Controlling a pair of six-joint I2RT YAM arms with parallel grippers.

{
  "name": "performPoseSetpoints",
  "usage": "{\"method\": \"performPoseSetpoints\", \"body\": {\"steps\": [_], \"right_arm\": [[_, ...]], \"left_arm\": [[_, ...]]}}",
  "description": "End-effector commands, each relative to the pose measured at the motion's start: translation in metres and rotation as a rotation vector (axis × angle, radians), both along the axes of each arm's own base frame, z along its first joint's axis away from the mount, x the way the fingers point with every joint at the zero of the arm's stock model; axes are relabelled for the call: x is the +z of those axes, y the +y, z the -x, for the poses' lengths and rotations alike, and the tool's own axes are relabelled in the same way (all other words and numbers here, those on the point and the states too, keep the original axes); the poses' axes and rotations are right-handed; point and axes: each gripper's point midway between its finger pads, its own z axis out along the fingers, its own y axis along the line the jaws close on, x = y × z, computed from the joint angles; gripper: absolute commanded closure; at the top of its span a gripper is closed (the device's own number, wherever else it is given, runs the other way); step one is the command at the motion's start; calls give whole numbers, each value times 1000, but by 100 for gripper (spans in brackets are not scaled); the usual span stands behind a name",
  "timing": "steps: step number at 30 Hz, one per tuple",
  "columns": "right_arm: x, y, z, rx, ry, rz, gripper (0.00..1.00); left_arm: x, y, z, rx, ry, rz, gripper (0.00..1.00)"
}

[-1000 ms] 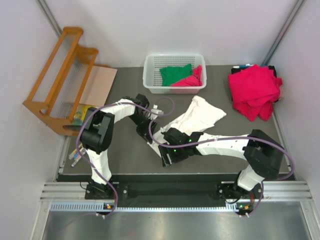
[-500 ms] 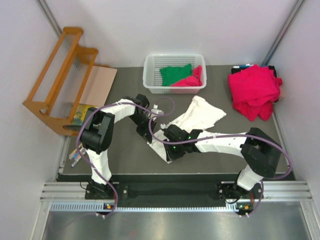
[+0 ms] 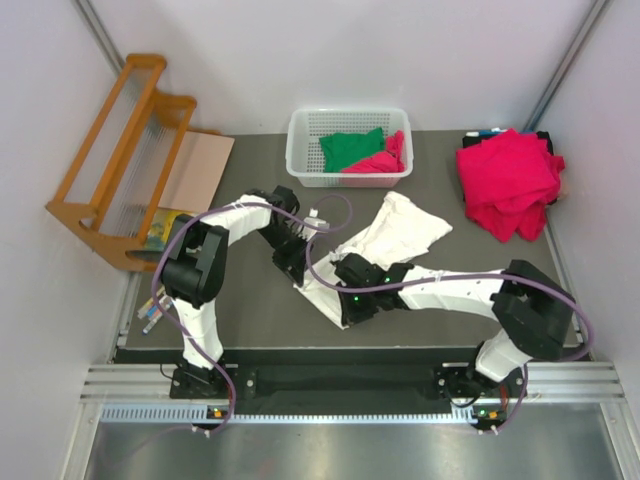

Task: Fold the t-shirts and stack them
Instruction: Fold the tshirt

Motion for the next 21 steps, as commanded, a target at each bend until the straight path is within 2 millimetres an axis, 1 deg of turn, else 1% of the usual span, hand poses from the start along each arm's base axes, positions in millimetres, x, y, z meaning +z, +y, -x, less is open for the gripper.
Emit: {"method": "performPoseSetpoints", "body": {"steps": [1,2,3,4,6,7,9,11,13,14,16,17,18,19,20,21], "right_arm": [[11,-23,14,-28,19,-3,100],[15,-25,15,-35,11,-12,100],[15,-29,16,-37,14,-5,100],[14,-32,19,-40,20,1,100],[19,-34,20,-45,18,-7,100],[19,-36,21,-48,20,-6,100],[21,-38,23,-50,23,-7,100],[21,-43,27,-51,32,5,100],[20,-50,30,-51,37,21,100],[21,-54,32,-50,39,29,100],[21,-60,36,-48,46,39,100],[22,-64,39,-49,54,42,100],[22,-66,42,-48,64,42,91],[22,-65,46,-36,83,36,80],[21,-67,48,-33,93,39,73],[23,-66,49,-29,97,36,69]], "left_arm": [[33,4,14,-117,-21,26,100],[35,5,18,-135,-14,25,97],[38,9,28,-166,11,19,93],[40,10,32,-180,17,21,89],[41,12,41,-212,34,27,83],[42,14,46,-221,49,28,72],[39,18,55,-245,74,26,60],[41,19,68,-281,116,40,50],[43,22,82,-309,164,41,45],[42,22,87,-338,172,36,37],[38,23,93,-360,177,21,34],[38,23,93,-356,174,21,34],[38,22,92,-352,166,20,33],[39,21,89,-344,152,23,33],[38,17,84,-329,127,25,33],[40,15,79,-317,102,29,33]]}}
